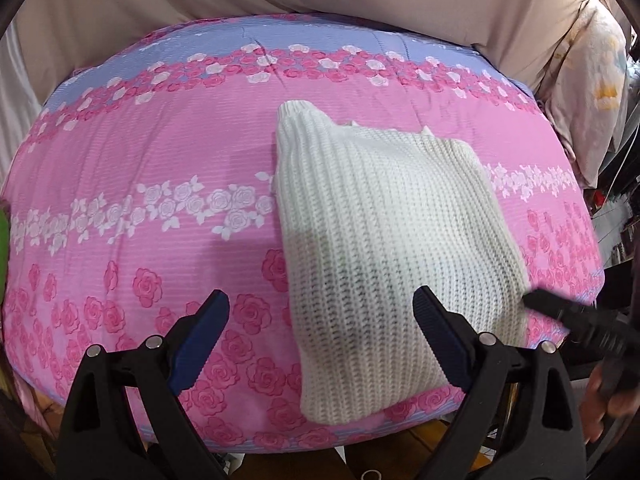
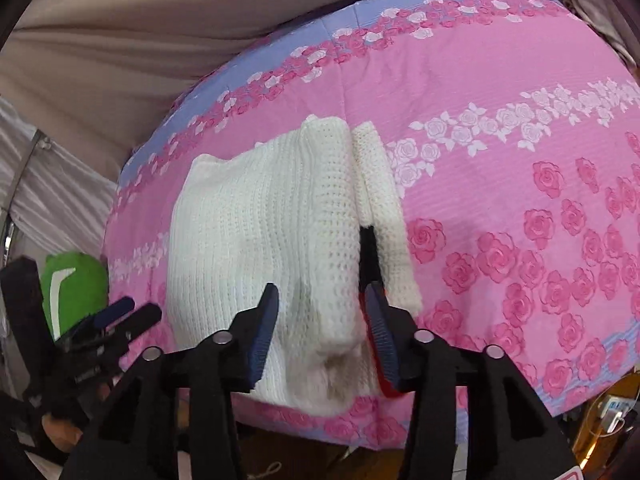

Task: Fold small clothes

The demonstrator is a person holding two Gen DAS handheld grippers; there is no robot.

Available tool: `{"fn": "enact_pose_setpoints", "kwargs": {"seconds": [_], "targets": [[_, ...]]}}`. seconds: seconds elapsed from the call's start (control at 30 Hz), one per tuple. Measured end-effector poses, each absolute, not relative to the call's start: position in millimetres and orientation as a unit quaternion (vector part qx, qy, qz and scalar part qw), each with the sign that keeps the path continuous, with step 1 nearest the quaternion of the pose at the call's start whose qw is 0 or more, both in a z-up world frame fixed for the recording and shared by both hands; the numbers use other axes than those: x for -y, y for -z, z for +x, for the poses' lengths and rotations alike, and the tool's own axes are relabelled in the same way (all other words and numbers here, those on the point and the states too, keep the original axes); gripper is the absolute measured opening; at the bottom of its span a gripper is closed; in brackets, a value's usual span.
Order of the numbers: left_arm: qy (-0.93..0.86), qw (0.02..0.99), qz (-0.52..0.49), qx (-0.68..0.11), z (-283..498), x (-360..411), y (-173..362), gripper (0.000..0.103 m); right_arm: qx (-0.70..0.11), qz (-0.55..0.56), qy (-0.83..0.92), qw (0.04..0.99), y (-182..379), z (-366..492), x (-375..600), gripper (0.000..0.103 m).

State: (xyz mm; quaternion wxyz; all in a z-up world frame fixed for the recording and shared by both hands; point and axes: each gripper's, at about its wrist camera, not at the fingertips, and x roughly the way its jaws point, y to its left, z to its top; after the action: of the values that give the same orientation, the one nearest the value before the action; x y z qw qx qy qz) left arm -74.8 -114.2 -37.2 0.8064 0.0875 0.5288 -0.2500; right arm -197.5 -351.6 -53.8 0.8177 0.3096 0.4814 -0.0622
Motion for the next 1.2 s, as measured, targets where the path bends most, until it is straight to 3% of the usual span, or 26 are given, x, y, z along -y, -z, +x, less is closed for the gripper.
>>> {"fn": "enact_pose_setpoints", "kwargs": {"seconds": [0.23, 0.37, 0.4, 0.43, 0.57, 0.67, 0.8, 0.87, 0.93, 1.07, 1.13, 1.2], "targets": [[0.248, 0.793, 0.087, -0.549, -67.5, 125.0, 52.0, 0.091, -0.549, 0.355, 0.027, 0.756, 114.6, -209.3, 326.4, 0.052], [0.242, 0.791, 0.099, -0.553, -65.9, 128.8, 56.3, 0.091, -0.533, 0.378, 0.019, 0.757, 115.5, -194.2, 328.1, 0.051], [0.240, 0.790, 0.096, -0.556, -64.8, 128.0, 56.7, 0.091, -0.523, 0.383, 0.022, 0.761, 110.3, -190.4, 330.2, 0.038], [0.239, 0.790, 0.088, -0.558, -63.5, 126.1, 55.9, 0.091, -0.510, 0.385, 0.024, 0.769, 102.1, -187.5, 331.5, 0.015], [0.239, 0.790, 0.072, -0.561, -61.6, 122.2, 56.5, 0.091, -0.446, 0.360, 0.033, 0.819, 46.1, -197.3, 330.5, 0.014], [0.236, 0.779, 0.095, -0.573, -62.1, 130.2, 74.2, 0.092, -0.449, 0.332, 0.058, 0.827, 38.9, -213.3, 329.3, 0.014], [0.236, 0.783, 0.110, -0.565, -66.9, 131.8, 73.0, 0.092, -0.550, 0.335, 0.083, 0.760, 124.0, -211.2, 337.5, 0.016], [0.229, 0.804, 0.119, -0.535, -69.9, 125.9, 56.5, 0.091, -0.526, 0.377, 0.085, 0.758, 113.1, -219.0, 345.7, 0.023], [0.223, 0.821, 0.111, -0.513, -68.3, 117.7, 42.6, 0.091, -0.498, 0.367, 0.109, 0.778, 80.1, -228.4, 351.6, 0.037], [0.209, 0.835, 0.090, -0.501, -54.5, 110.3, 31.3, 0.091, -0.470, 0.287, 0.128, 0.825, 25.4, -222.4, 356.6, 0.038], [0.196, 0.836, 0.097, -0.503, -43.5, 113.2, 36.9, 0.091, -0.468, 0.288, 0.100, 0.829, 23.3, -201.8, 361.9, 0.039], [0.188, 0.836, 0.104, -0.505, -36.7, 118.8, 44.9, 0.091, -0.473, 0.277, 0.102, 0.830, 34.9, -177.7, 366.6, 0.047]]}}
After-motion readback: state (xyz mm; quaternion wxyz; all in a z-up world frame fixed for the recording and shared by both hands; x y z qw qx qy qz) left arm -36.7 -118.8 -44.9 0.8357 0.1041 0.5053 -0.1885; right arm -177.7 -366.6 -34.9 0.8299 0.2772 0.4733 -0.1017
